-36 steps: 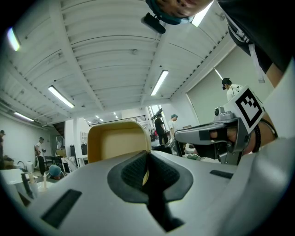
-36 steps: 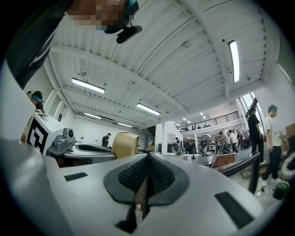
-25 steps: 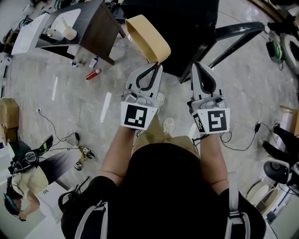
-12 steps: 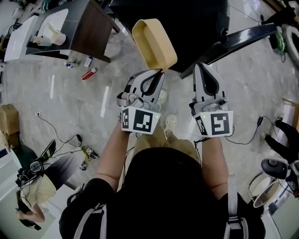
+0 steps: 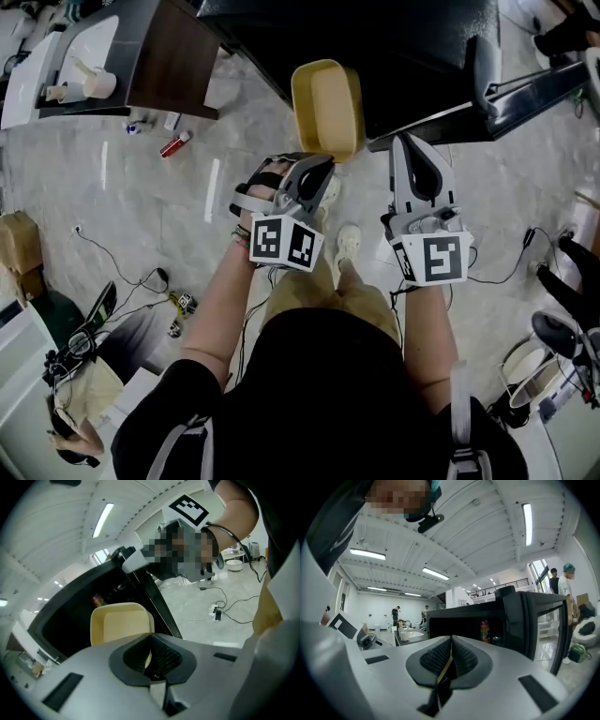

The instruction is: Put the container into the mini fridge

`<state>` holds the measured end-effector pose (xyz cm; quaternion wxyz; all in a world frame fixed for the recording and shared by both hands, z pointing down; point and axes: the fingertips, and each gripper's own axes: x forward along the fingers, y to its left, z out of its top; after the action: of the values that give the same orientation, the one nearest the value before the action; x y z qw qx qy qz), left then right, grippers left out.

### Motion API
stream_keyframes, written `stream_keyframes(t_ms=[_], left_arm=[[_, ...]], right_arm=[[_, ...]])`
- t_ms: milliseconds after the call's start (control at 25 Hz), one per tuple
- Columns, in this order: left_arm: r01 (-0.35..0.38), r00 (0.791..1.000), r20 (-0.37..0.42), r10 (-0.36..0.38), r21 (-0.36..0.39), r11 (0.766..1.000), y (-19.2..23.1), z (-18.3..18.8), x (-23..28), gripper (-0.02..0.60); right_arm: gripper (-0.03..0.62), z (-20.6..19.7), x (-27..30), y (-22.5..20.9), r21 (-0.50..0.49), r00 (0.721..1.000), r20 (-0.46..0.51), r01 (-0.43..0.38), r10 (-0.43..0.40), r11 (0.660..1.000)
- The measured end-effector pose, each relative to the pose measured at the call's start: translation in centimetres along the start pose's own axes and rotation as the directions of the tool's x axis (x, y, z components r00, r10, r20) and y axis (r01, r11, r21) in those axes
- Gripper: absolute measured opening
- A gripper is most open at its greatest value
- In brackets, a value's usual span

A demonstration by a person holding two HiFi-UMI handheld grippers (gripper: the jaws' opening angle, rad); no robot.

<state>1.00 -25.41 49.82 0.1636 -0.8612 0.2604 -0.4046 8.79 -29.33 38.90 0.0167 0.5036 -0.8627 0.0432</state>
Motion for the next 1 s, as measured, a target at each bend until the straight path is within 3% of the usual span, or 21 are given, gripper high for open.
stream_keyframes(t_ms=[160, 480, 760, 1000], left_arm=[[0.103, 0.992, -0.079, -0.098, 0.064, 0.993, -0.7, -1.8, 2.9, 0.028], [0.203, 0.970, -0.170, -0.176, 0.154, 0.967, 0.1, -3.9, 8.4, 0.028], [0.235, 0.957, -0.231, -0.177, 0.253, 0.939, 2.4, -5.0, 12.7, 0.028], [0.256, 0.948, -0.257, -0.185, 0.275, 0.927, 3.9, -5.9, 16.5, 0.028]], right_arm=[[0.037, -1.6, 0.7, -0.5, 0.008, 0.999, -0.028, 0.015, -0.015, 1.000], [0.037, -4.2, 1.5, -1.4, 0.050, 0.994, -0.083, 0.077, -0.073, 0.996], [0.037, -4.8, 2.6, -2.1, 0.071, 0.989, -0.099, 0.117, -0.109, 0.991], [0.037, -5.6, 3.3, -2.5, 0.083, 0.986, -0.109, 0.136, -0.127, 0.987]])
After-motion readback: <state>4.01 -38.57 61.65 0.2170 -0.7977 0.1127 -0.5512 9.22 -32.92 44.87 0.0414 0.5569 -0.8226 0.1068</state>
